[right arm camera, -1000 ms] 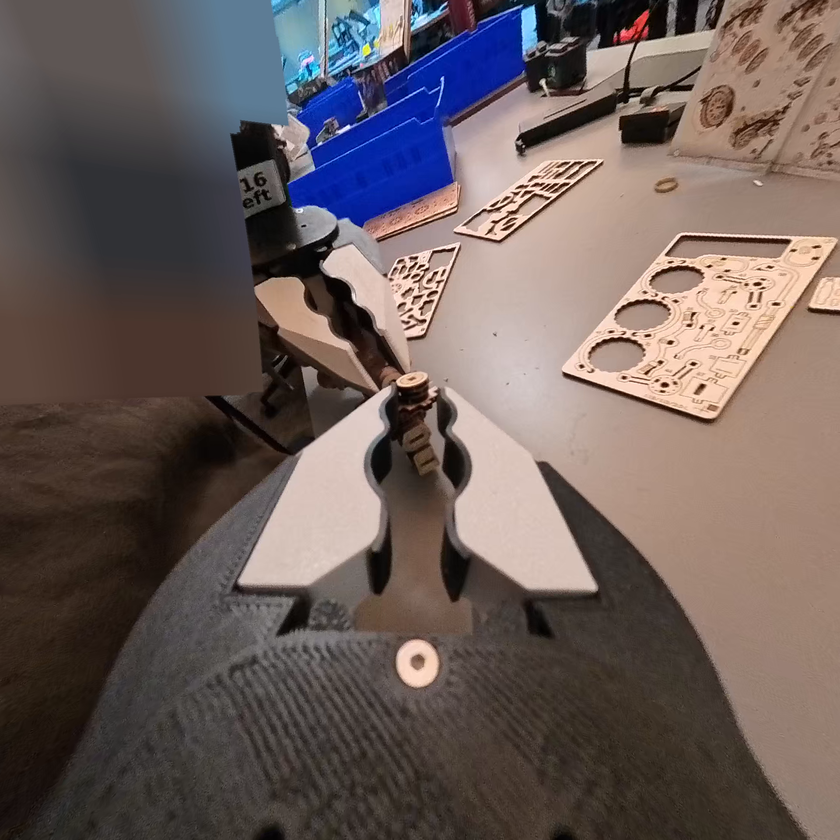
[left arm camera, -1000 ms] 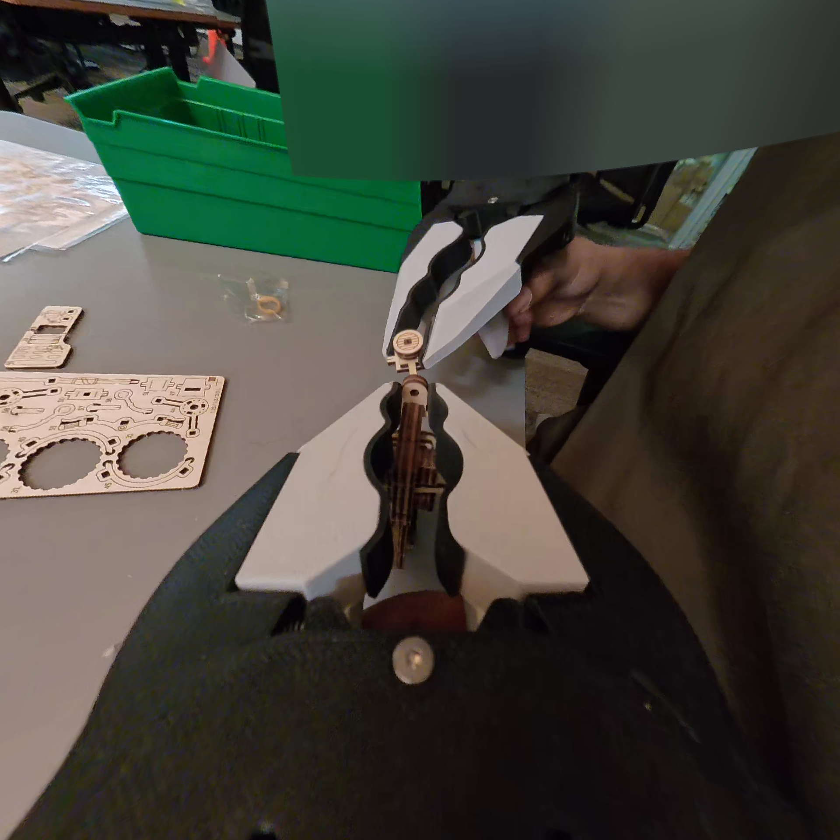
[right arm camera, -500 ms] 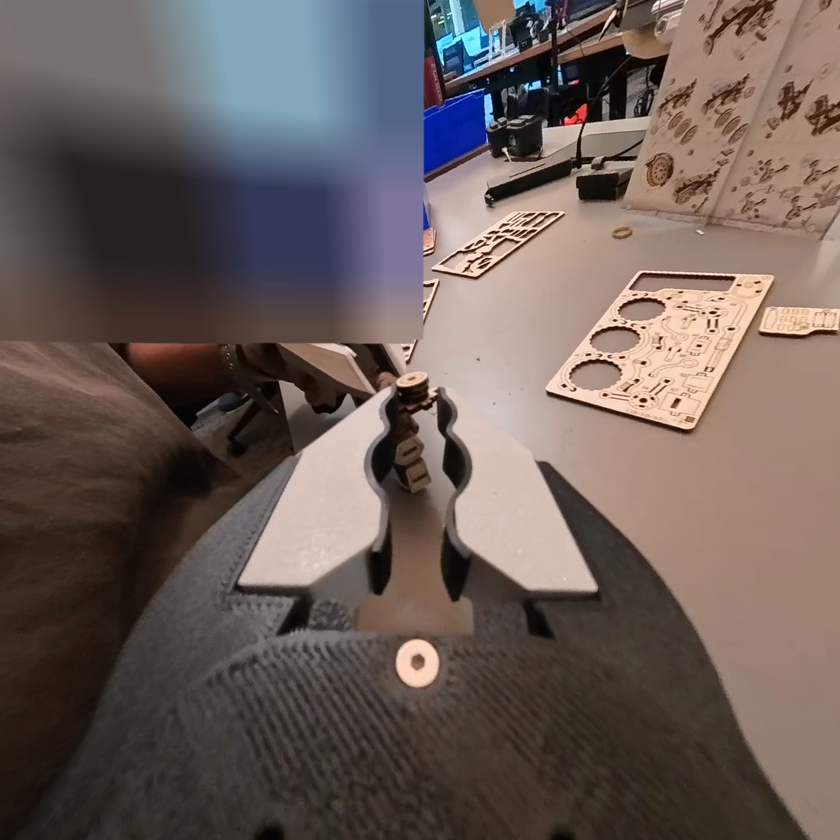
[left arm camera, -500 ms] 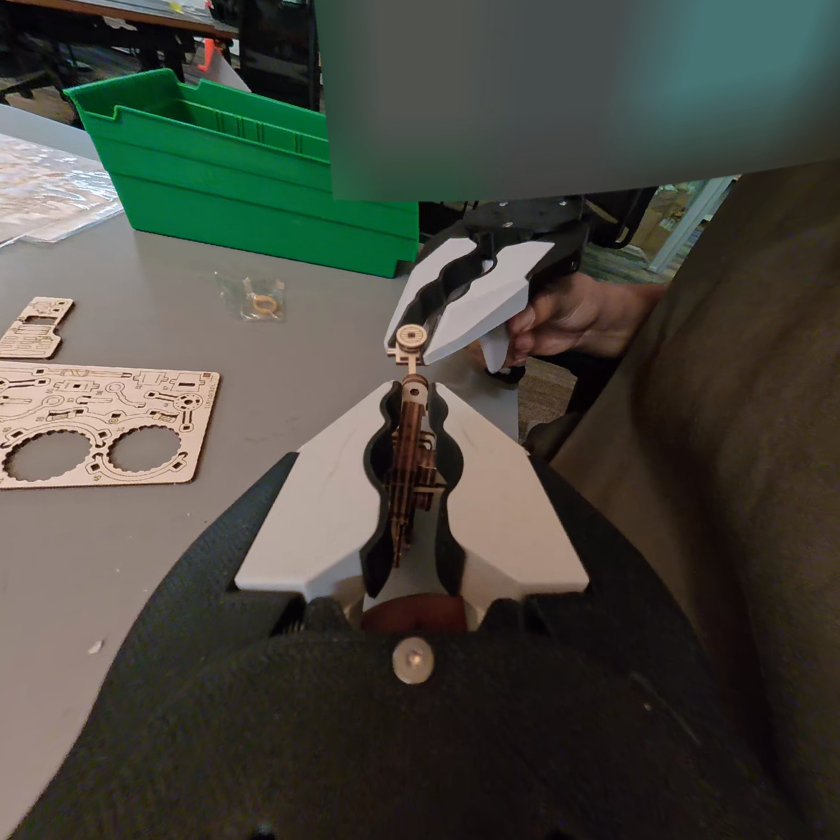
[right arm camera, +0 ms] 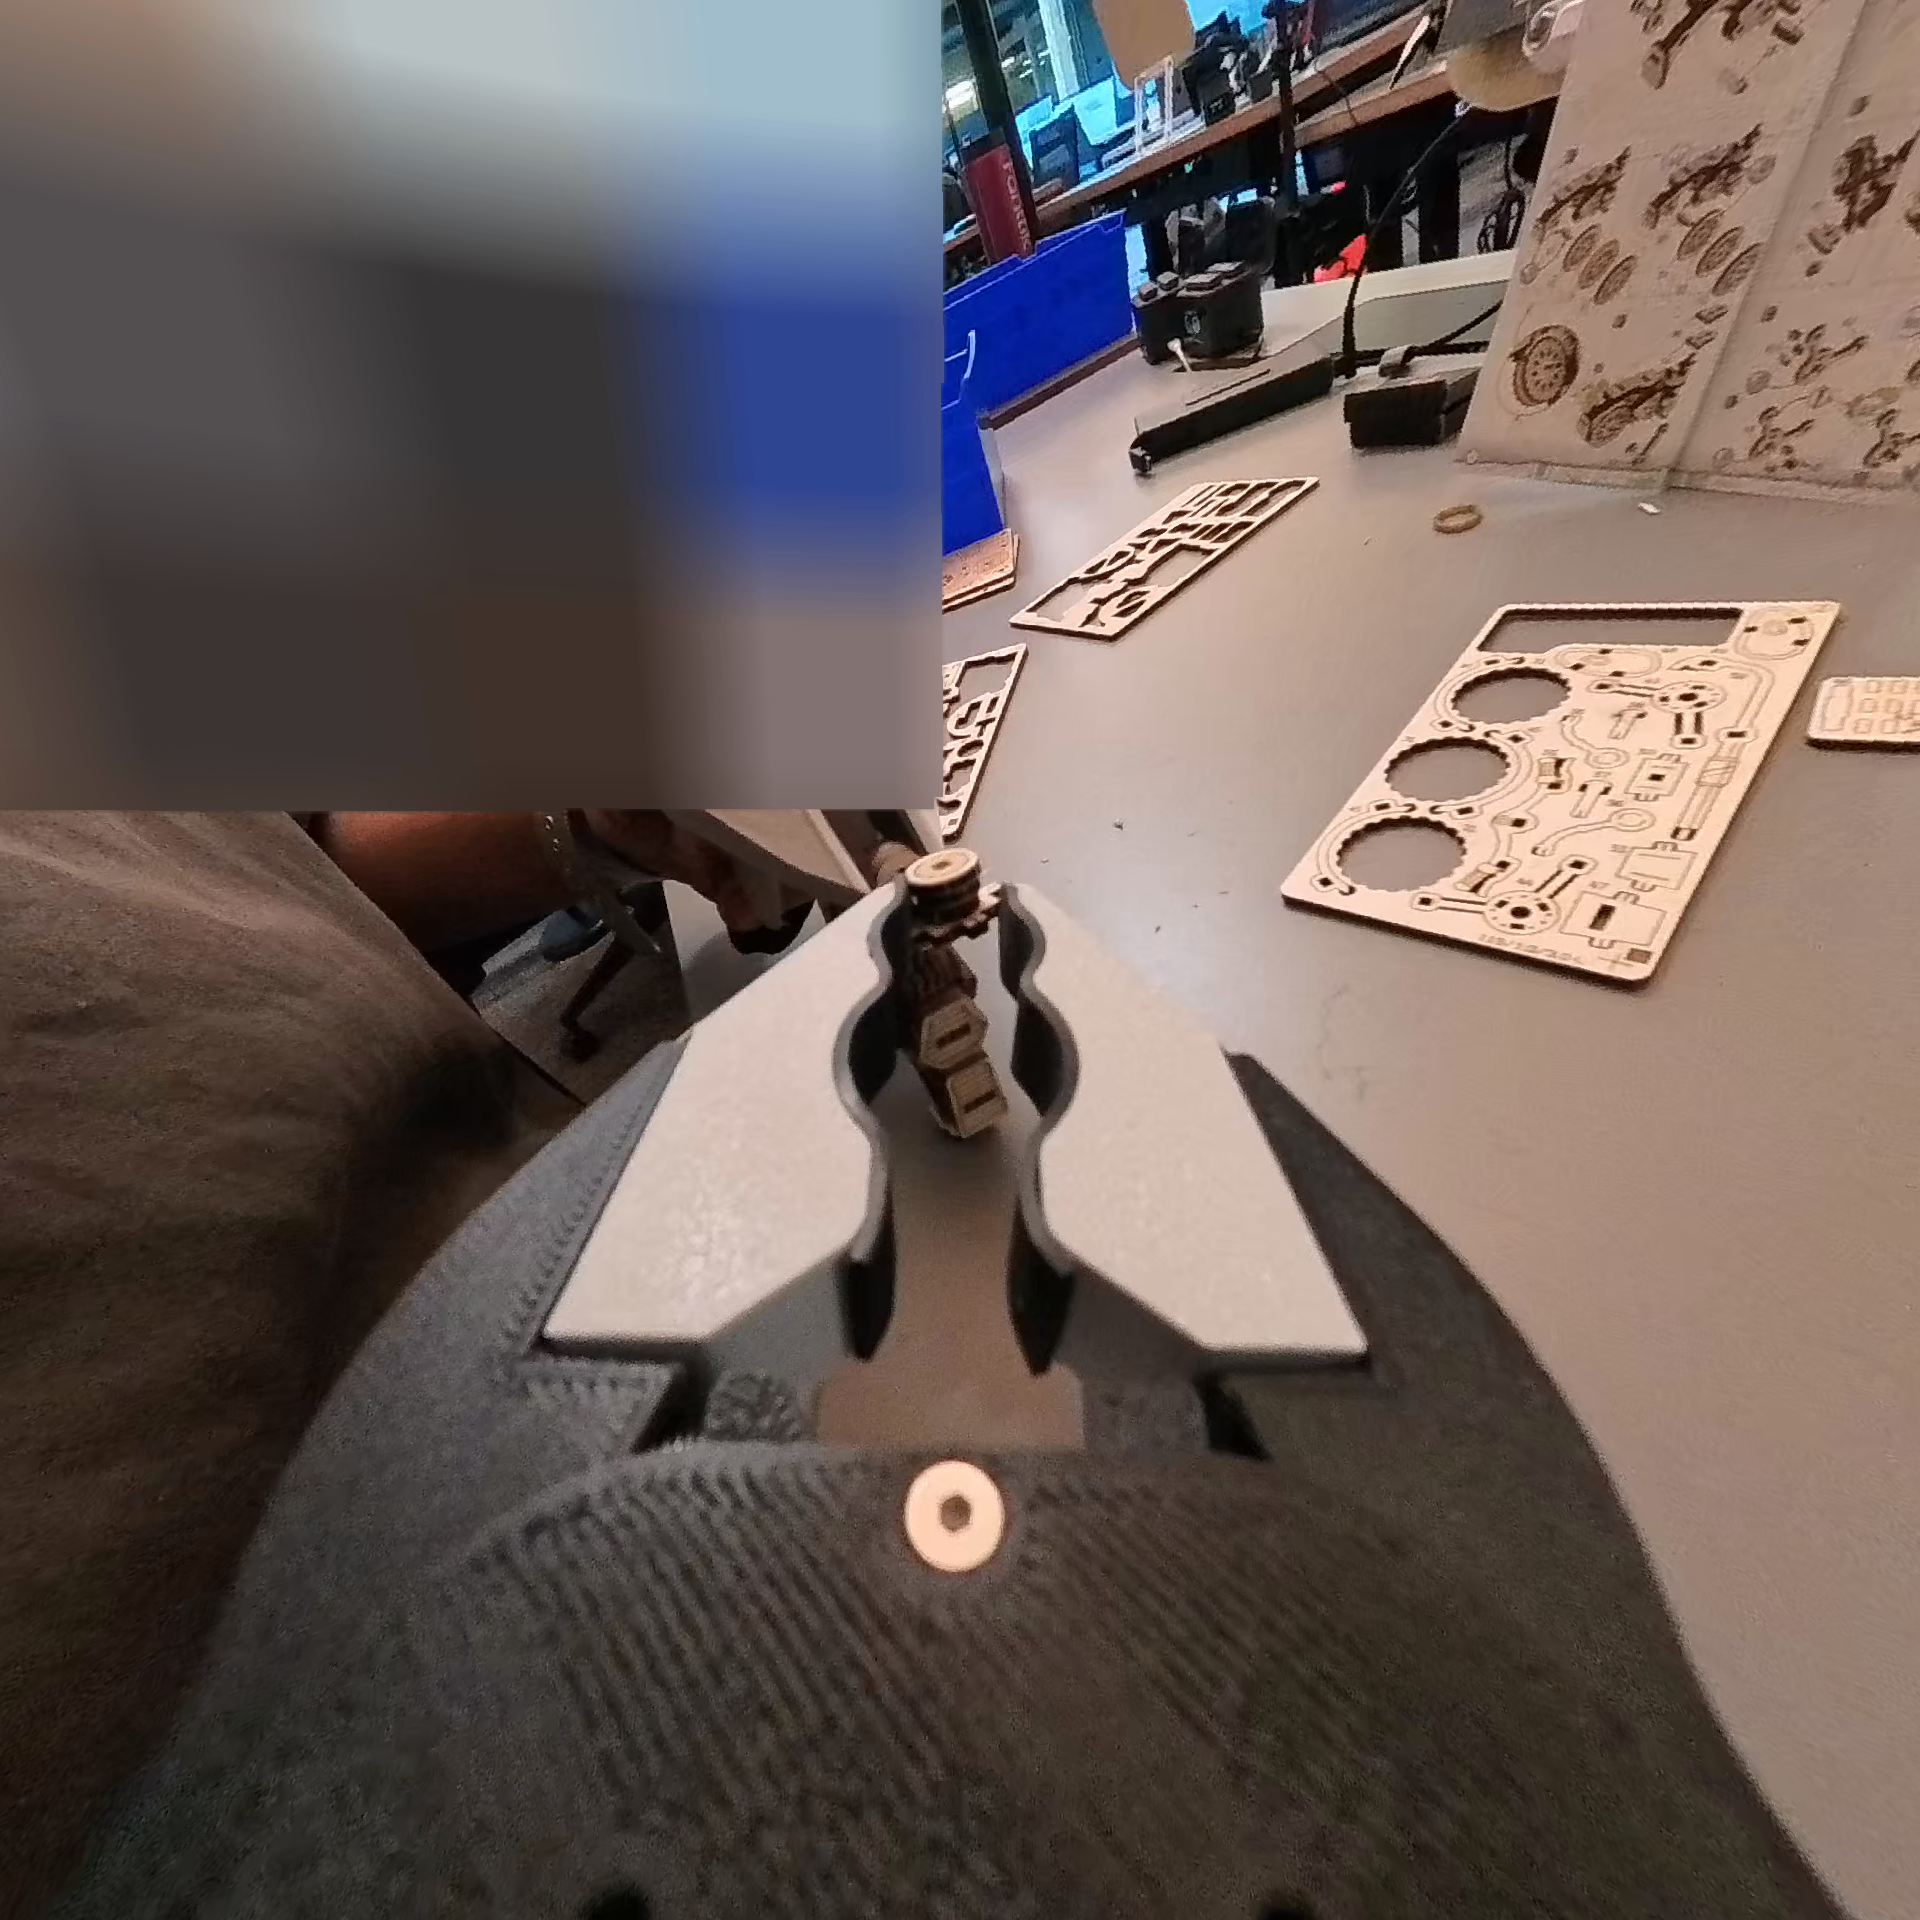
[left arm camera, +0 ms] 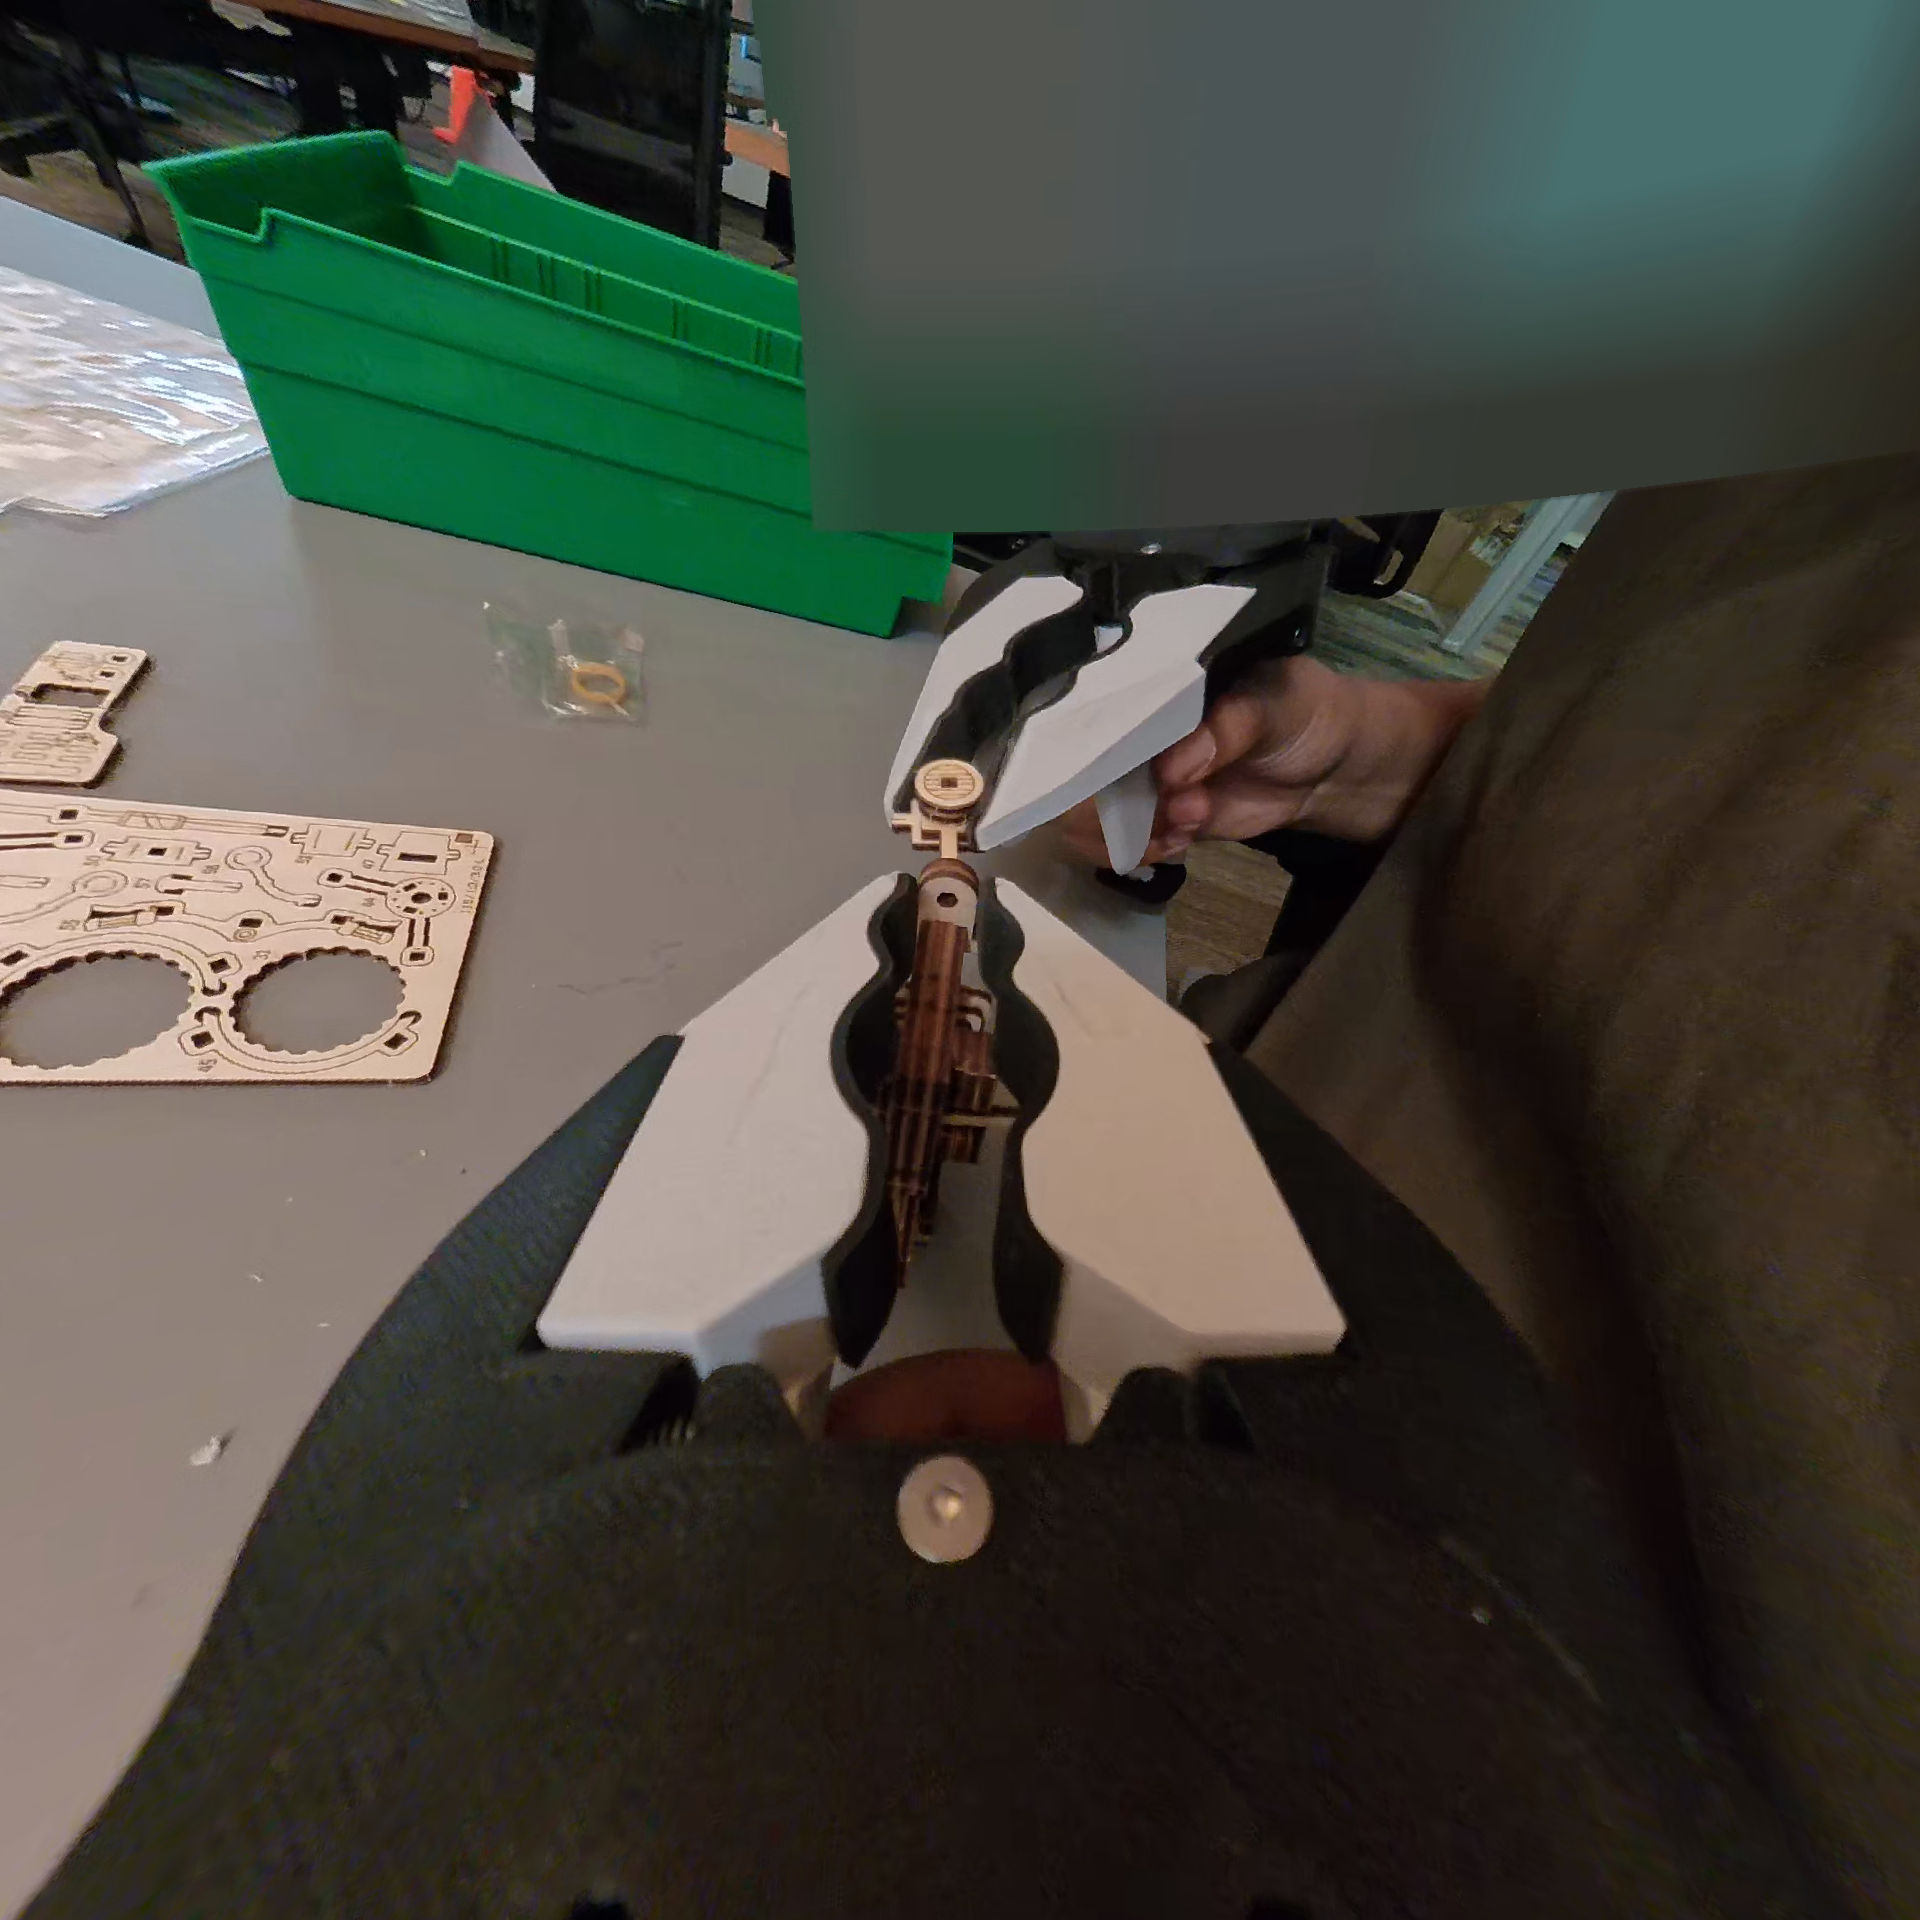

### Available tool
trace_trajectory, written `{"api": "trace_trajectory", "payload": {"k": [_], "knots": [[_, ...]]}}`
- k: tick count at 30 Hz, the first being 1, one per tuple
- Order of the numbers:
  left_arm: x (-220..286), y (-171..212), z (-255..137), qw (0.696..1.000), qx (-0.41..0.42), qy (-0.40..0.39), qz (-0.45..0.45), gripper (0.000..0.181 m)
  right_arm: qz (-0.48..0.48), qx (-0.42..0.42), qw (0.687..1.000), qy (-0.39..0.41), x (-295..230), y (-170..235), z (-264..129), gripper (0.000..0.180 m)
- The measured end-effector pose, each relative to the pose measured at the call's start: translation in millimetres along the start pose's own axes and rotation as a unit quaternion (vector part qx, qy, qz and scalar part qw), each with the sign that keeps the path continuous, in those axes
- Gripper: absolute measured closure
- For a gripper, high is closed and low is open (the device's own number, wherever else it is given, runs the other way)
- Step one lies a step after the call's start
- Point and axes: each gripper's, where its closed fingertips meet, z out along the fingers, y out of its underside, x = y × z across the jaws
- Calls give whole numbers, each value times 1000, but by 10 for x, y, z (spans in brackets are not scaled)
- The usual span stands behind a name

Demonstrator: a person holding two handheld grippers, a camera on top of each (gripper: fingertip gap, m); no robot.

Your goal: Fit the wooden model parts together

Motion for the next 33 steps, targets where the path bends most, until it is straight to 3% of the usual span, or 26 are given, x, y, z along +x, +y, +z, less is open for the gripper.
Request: {"api": "trace_trajectory", "payload": {"k": [33], "knots": [[16, 13, -1, 1000, -9, 2, -5, 171, -17, 13, 1000, 0, -22, -6, -3, 165]]}}
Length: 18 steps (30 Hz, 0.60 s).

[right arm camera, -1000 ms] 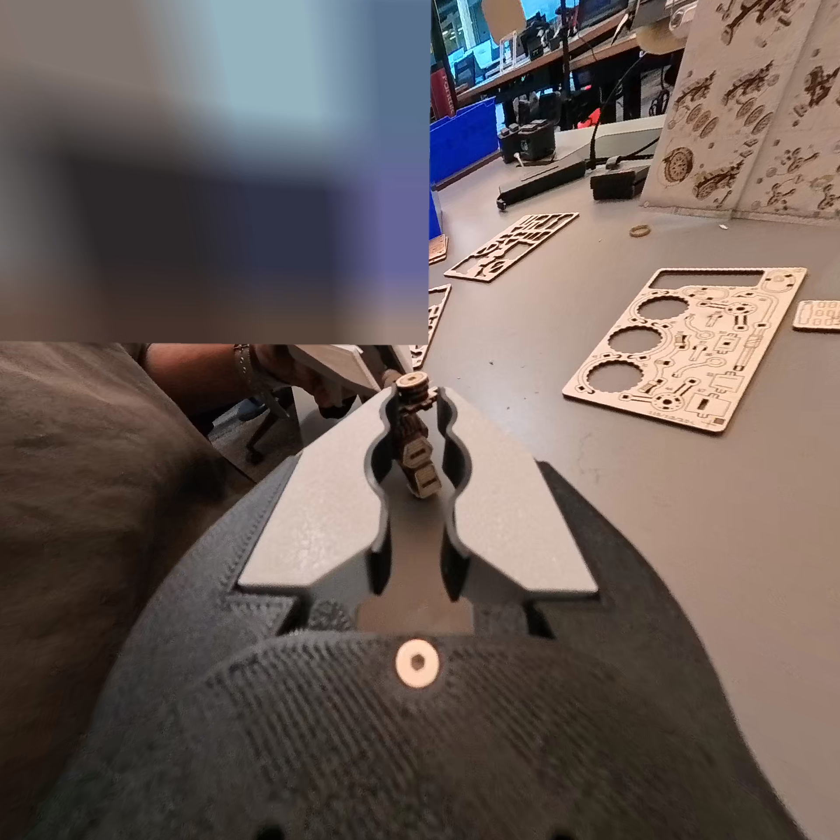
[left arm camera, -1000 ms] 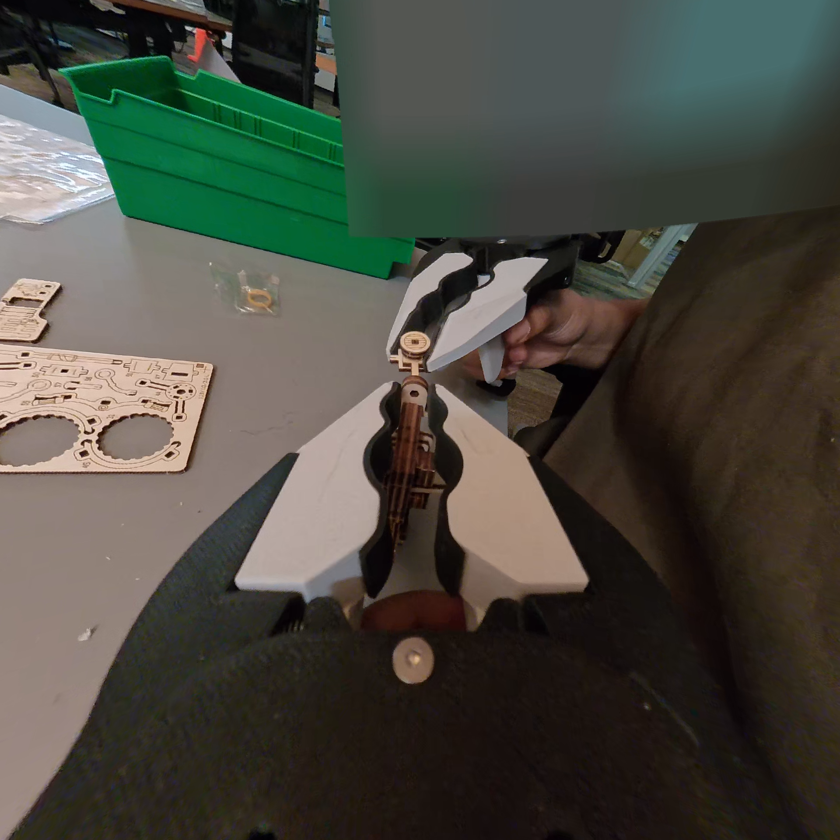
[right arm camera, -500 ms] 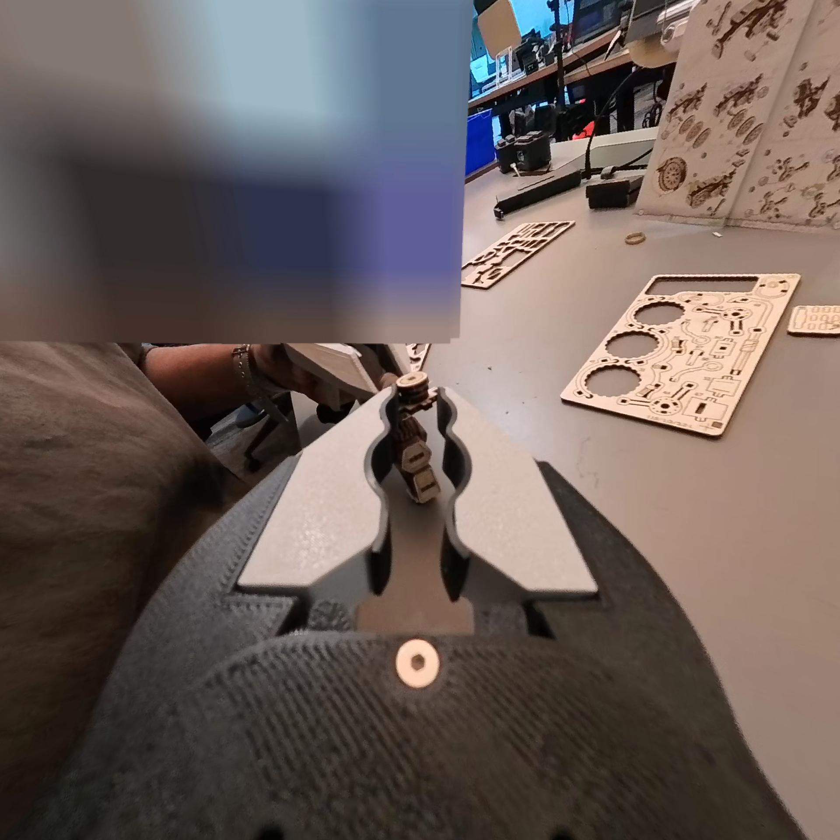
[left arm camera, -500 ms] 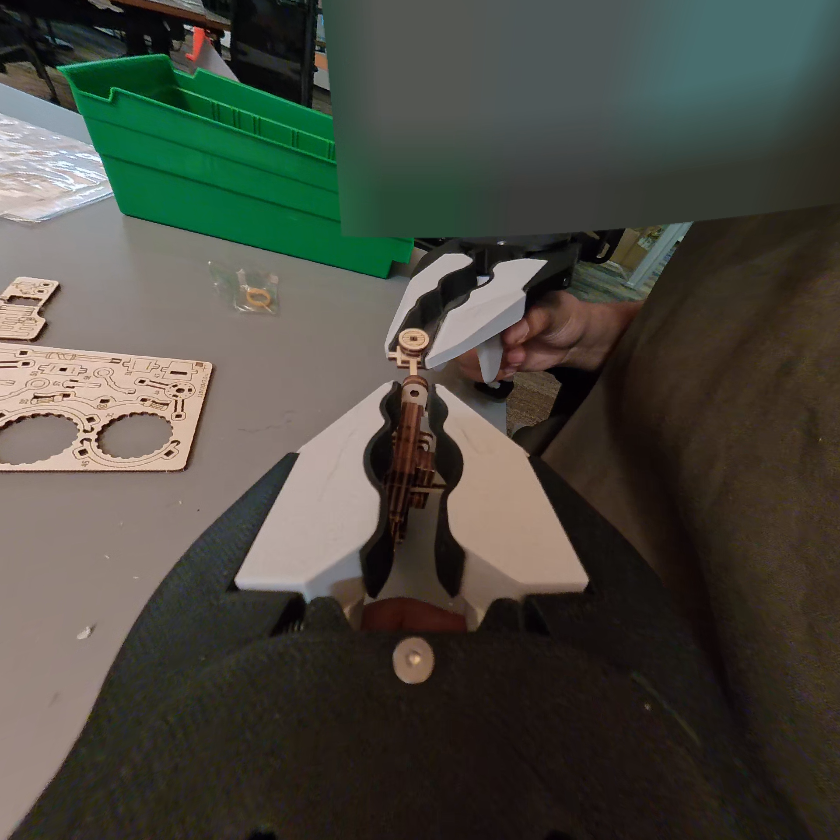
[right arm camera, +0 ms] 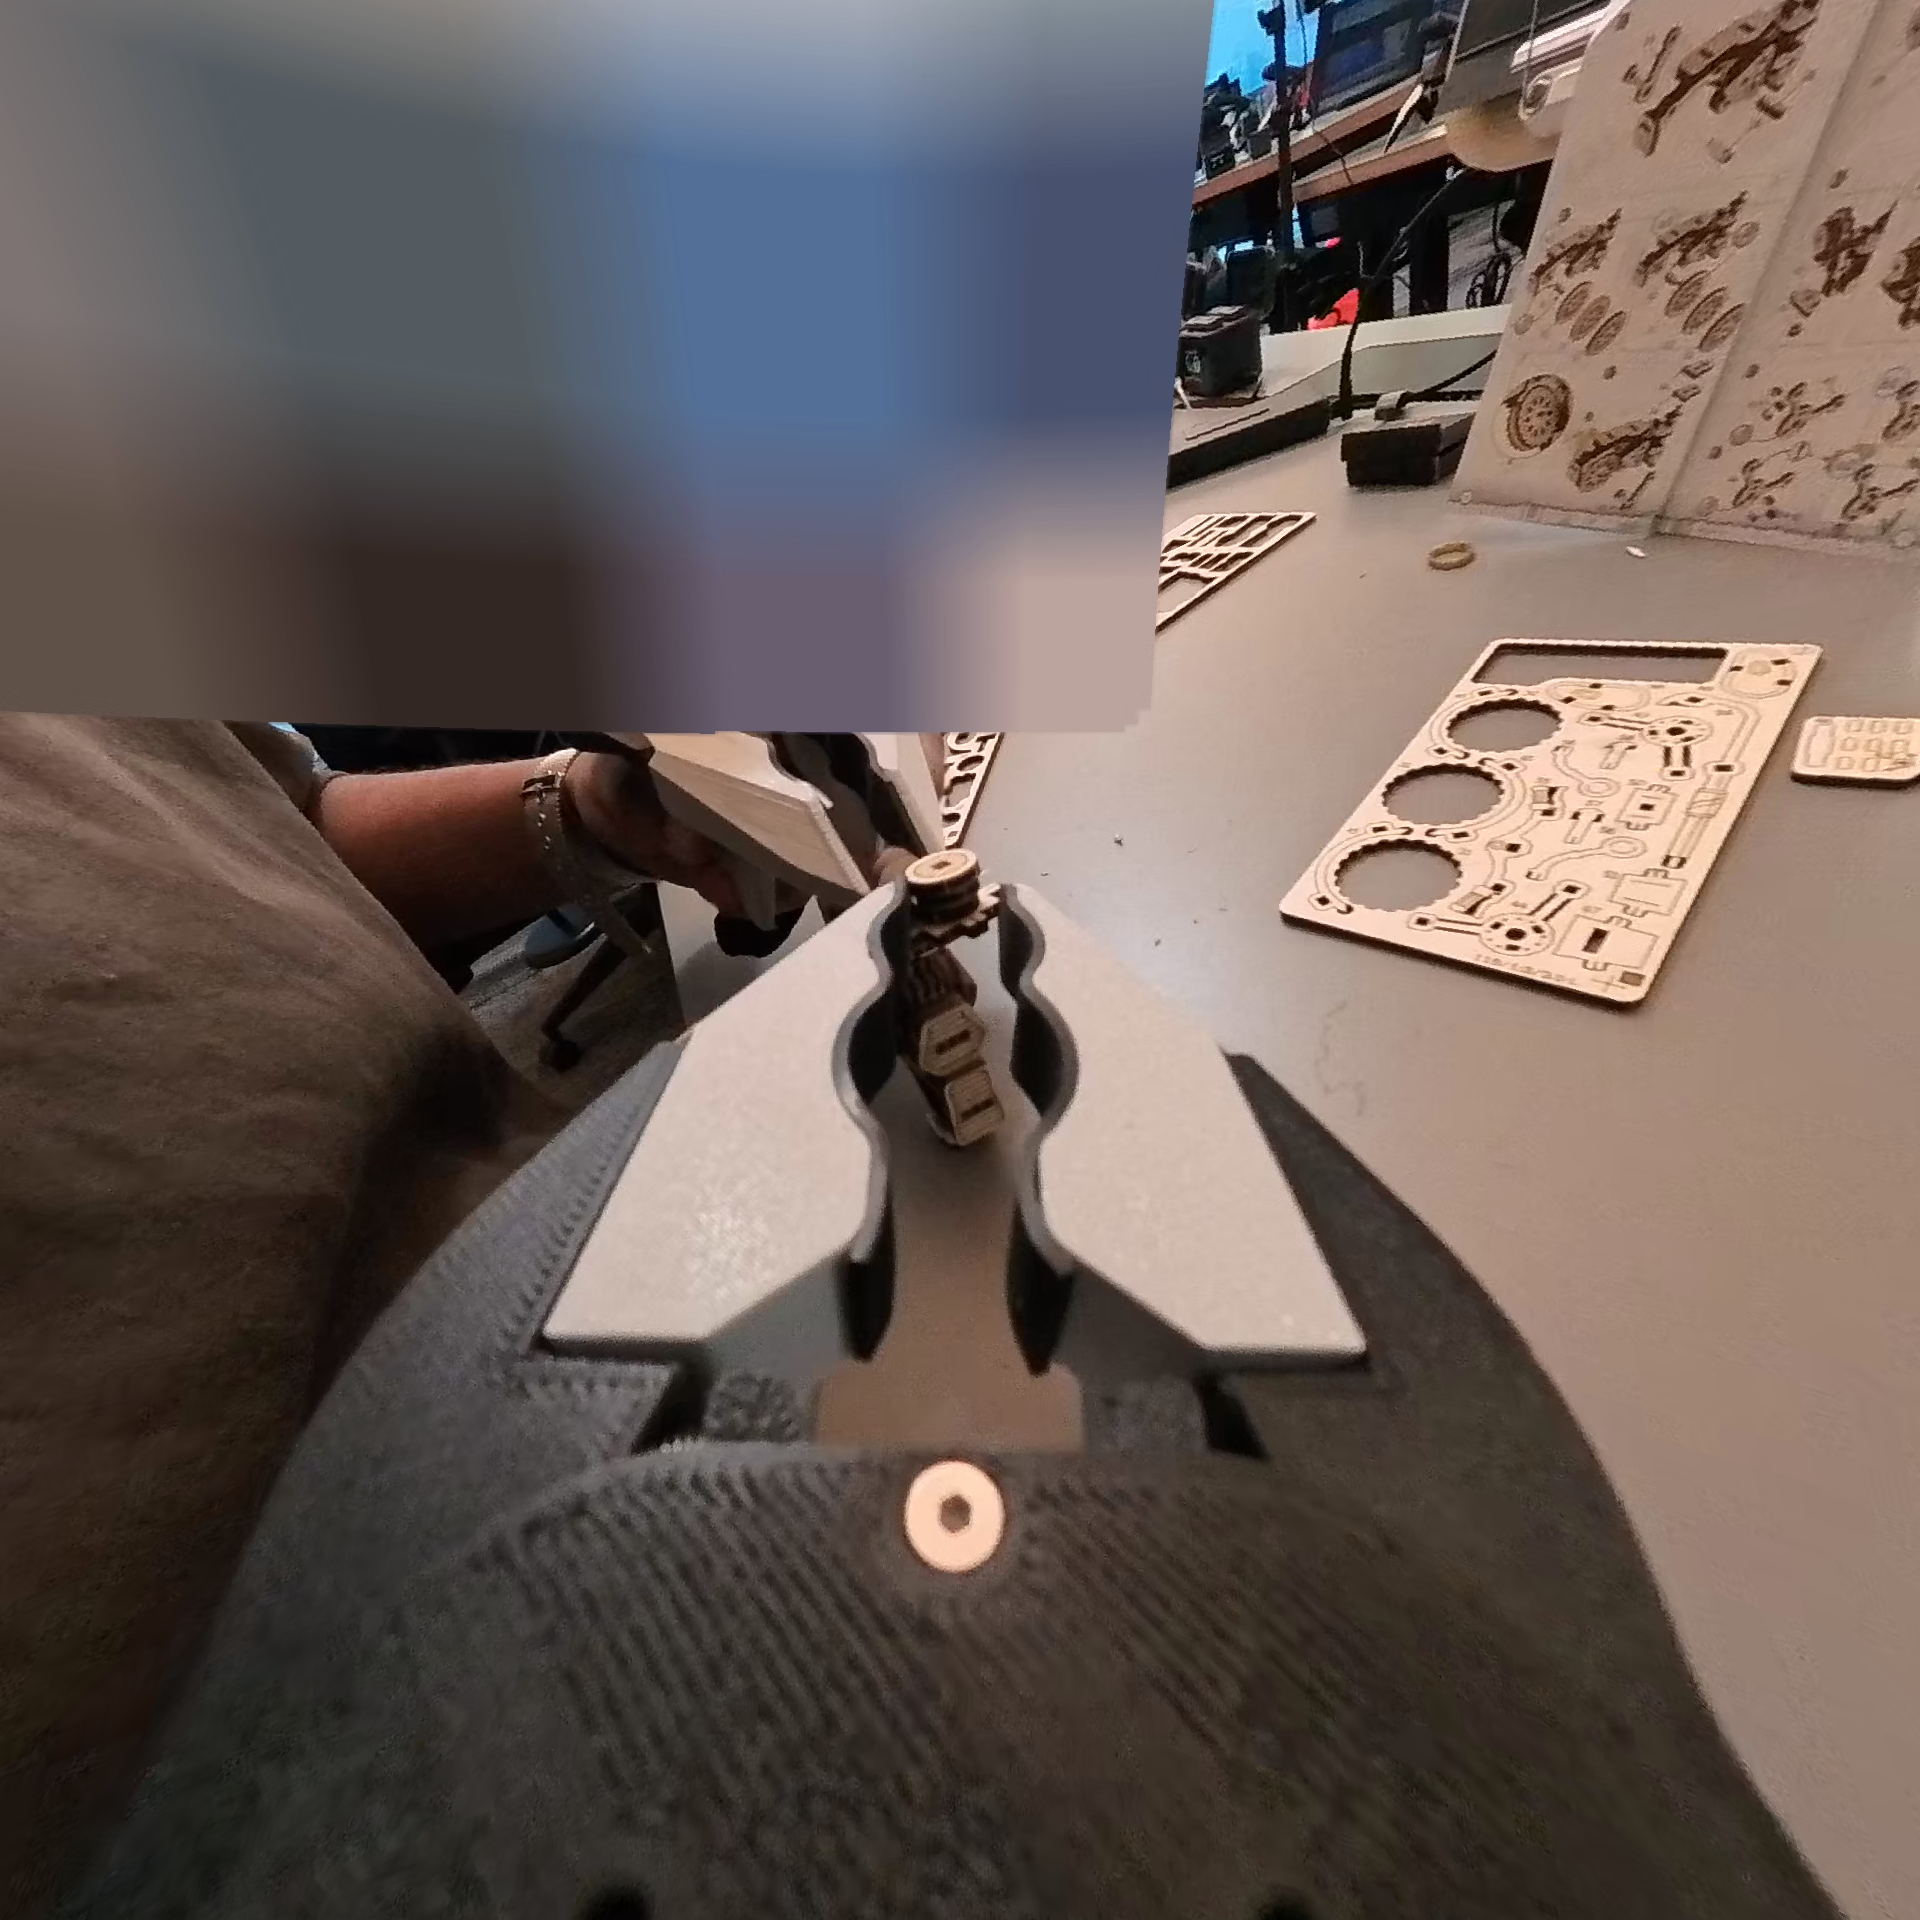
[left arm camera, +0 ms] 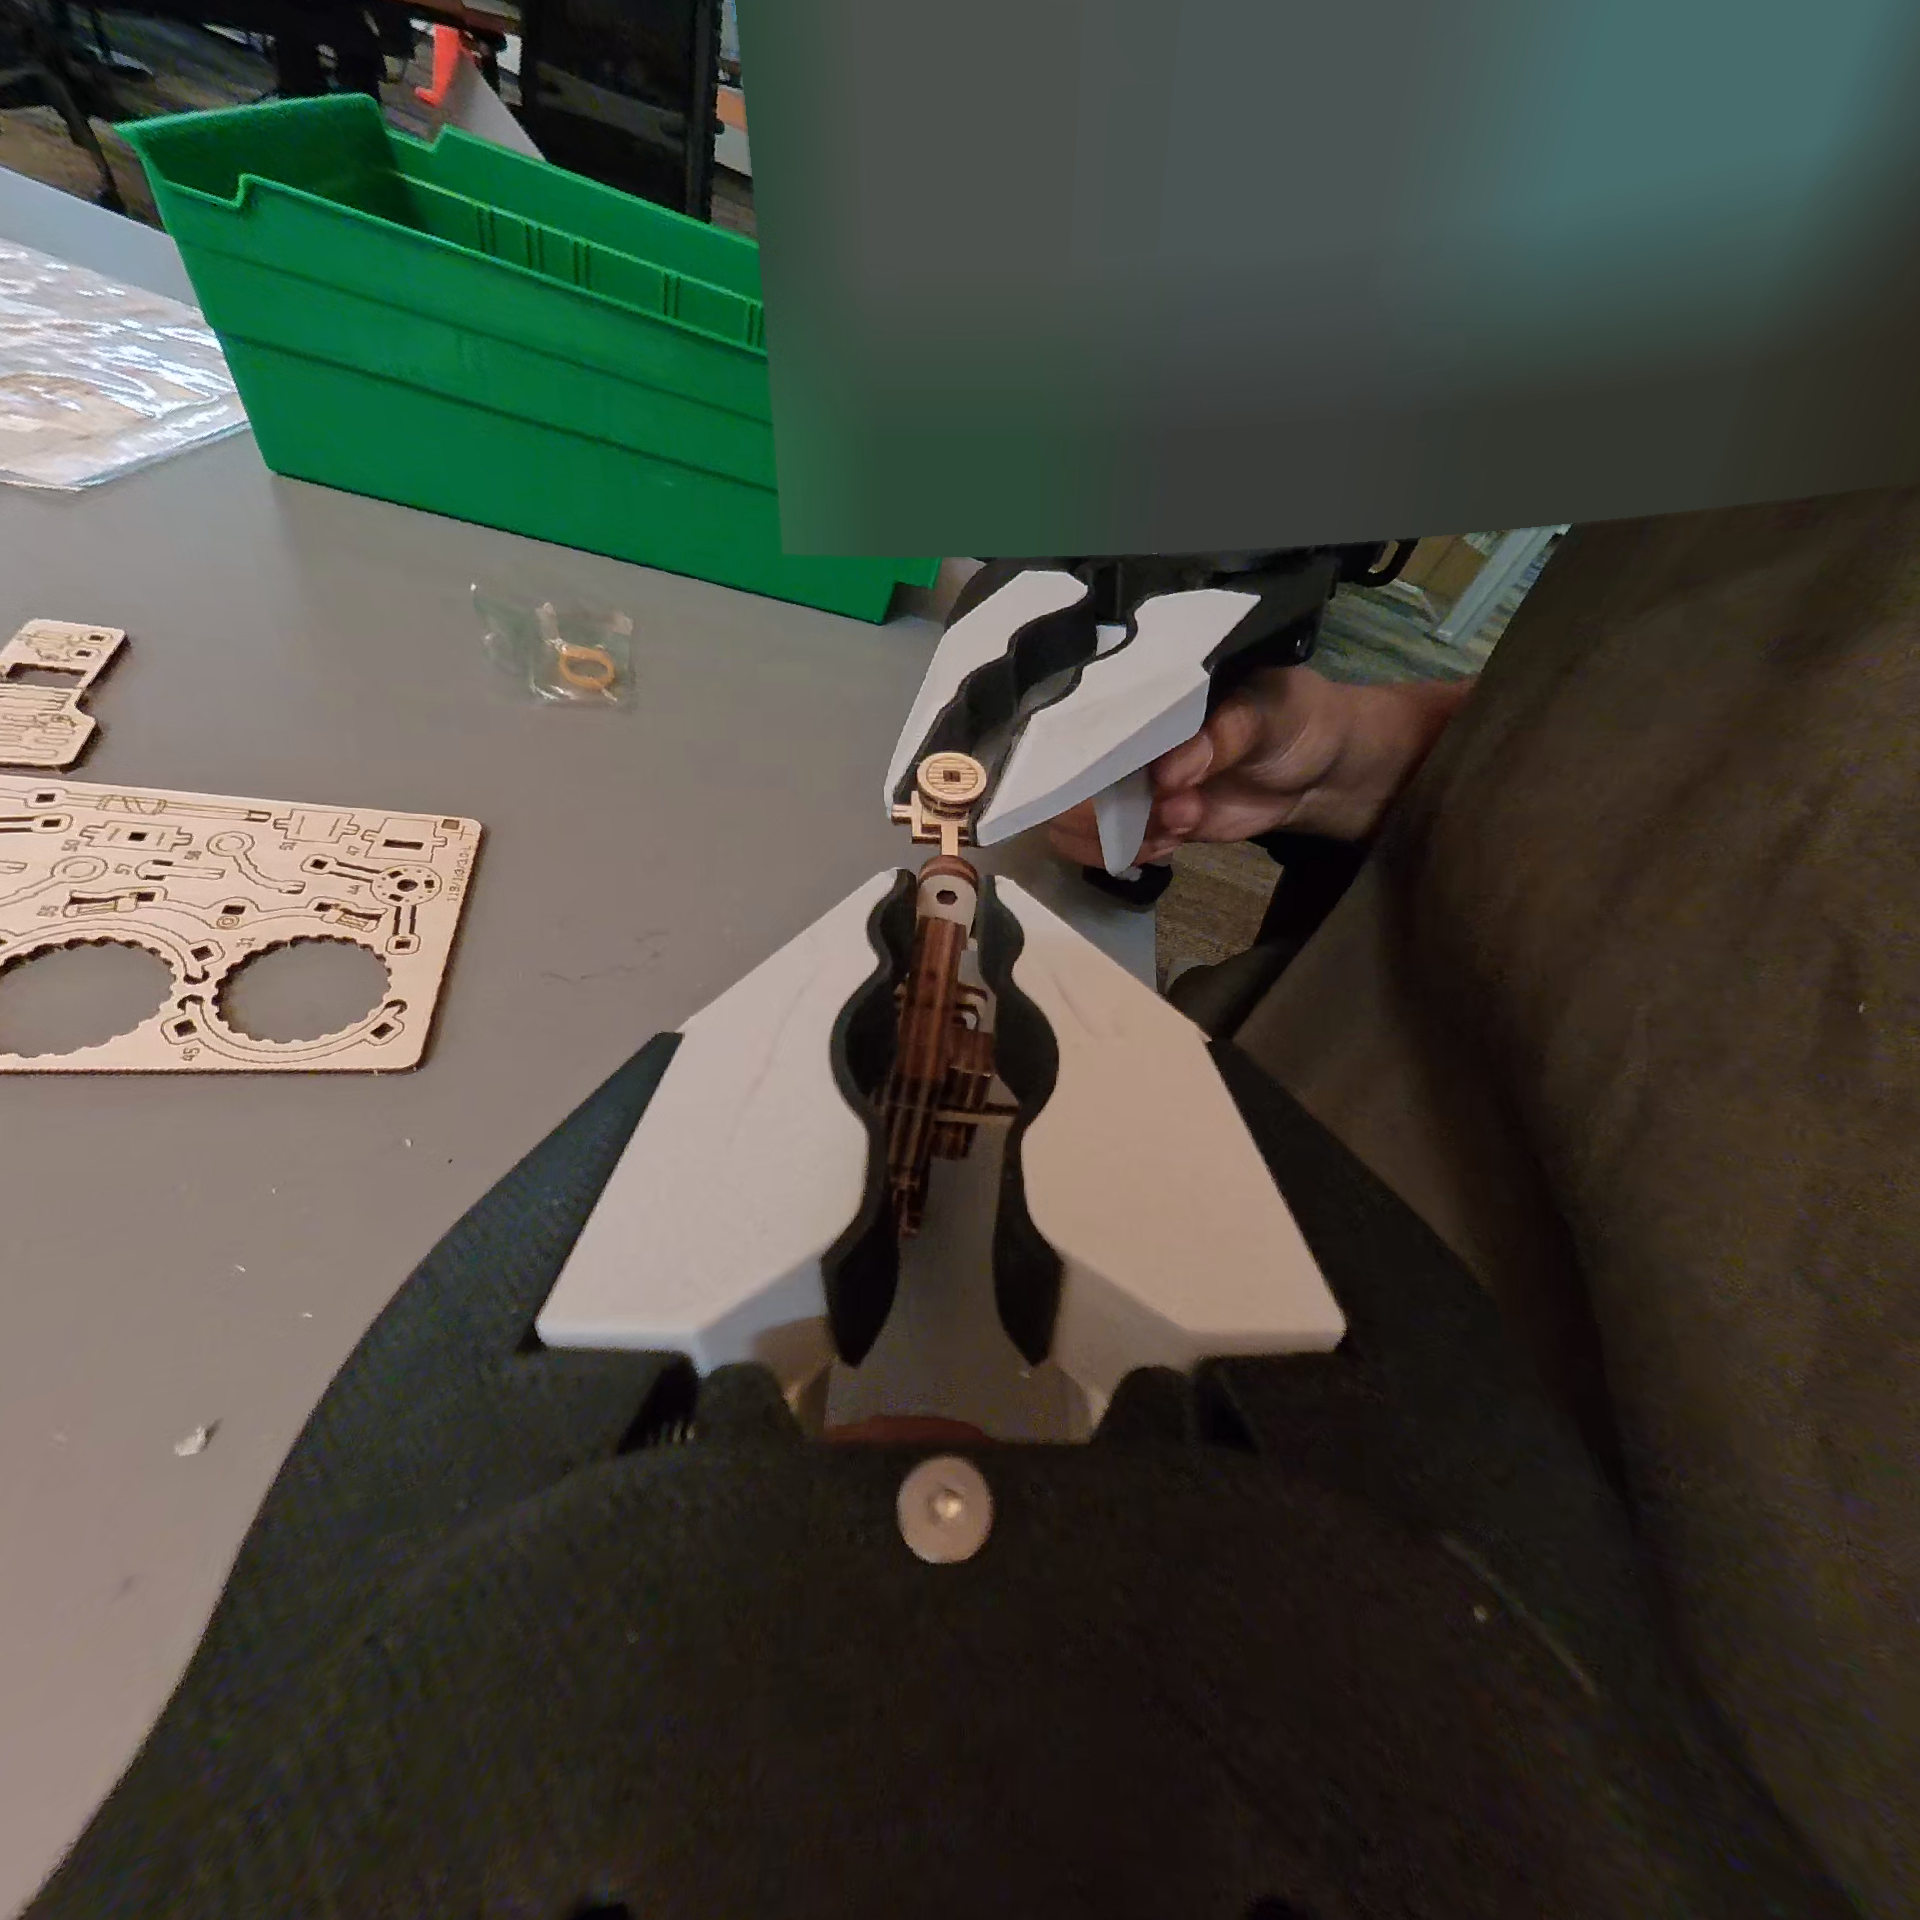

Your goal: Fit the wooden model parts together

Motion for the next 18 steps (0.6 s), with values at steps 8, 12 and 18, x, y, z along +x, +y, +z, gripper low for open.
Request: {"api": "trace_trajectory", "payload": {"k": [8, 12, 18], "knots": [[-34, -16, -7, 1000, 11, -3, -11, 171, 40, 5, 999, 5, 24, 26, 11, 166], [-45, -16, -5, 1000, 9, -6, -15, 171, 90, 10, 996, 5, 37, 54, 21, 166], [-9, -5, 16, 1000, -9, 3, -17, 171, 4, 5, 1000, 15, 11, 23, -11, 165]]}}
